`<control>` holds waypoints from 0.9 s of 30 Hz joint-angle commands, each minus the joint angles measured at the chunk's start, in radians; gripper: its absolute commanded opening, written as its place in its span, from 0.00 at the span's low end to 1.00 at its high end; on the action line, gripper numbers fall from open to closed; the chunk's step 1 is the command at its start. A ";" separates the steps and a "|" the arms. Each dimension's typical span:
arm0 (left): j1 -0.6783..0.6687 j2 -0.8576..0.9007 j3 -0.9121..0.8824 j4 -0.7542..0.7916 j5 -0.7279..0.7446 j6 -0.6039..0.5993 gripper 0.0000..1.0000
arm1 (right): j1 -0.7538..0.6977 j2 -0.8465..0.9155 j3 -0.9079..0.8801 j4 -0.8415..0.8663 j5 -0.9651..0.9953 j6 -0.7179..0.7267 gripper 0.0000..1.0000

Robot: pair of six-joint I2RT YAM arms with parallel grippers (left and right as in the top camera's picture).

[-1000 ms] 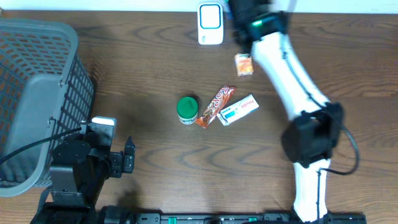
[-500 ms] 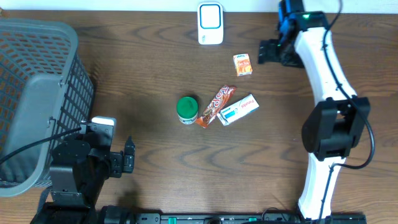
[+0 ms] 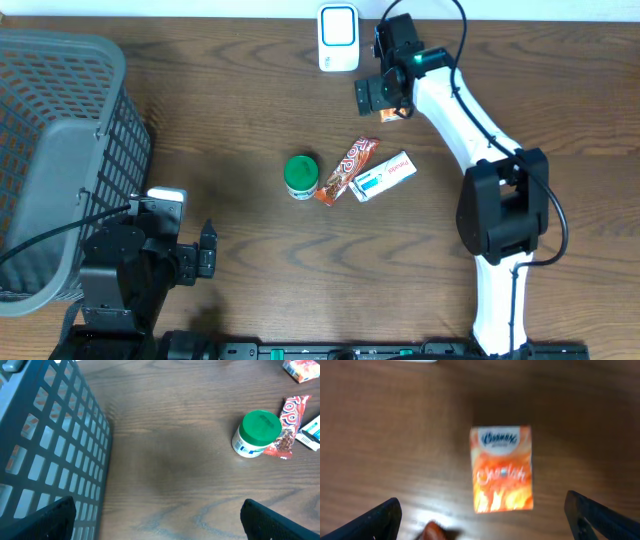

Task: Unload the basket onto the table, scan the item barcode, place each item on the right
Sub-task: 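Set the orange box on the table right of the scanner and release, then move the right gripper back over the table items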

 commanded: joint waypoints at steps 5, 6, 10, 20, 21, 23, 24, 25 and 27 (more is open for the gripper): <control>-0.003 -0.006 0.010 0.000 0.006 0.010 1.00 | -0.014 0.114 -0.006 0.021 0.068 0.051 0.99; -0.003 -0.006 0.010 0.000 0.006 0.009 0.99 | -0.014 0.128 -0.006 0.020 0.068 0.050 0.99; -0.003 -0.006 0.010 0.000 0.006 0.010 0.99 | -0.014 0.187 -0.006 0.021 0.068 0.051 0.99; -0.003 -0.006 0.010 0.000 0.006 0.010 0.99 | -0.026 0.189 0.002 0.017 0.068 0.052 0.53; -0.003 -0.006 0.010 0.000 0.006 0.010 0.99 | -0.029 0.188 0.005 0.008 0.068 0.051 0.49; -0.003 -0.006 0.010 0.000 0.006 0.010 0.99 | -0.045 0.179 0.042 -0.076 0.068 0.051 0.41; -0.003 -0.006 0.010 0.000 0.006 0.010 0.99 | -0.053 0.172 0.061 -0.113 0.070 0.050 0.36; -0.003 -0.006 0.010 0.000 0.006 0.010 0.99 | -0.063 0.166 0.087 -0.160 0.080 0.050 0.31; -0.003 -0.006 0.010 0.000 0.006 0.010 1.00 | -0.085 0.150 0.138 -0.248 0.098 0.050 0.27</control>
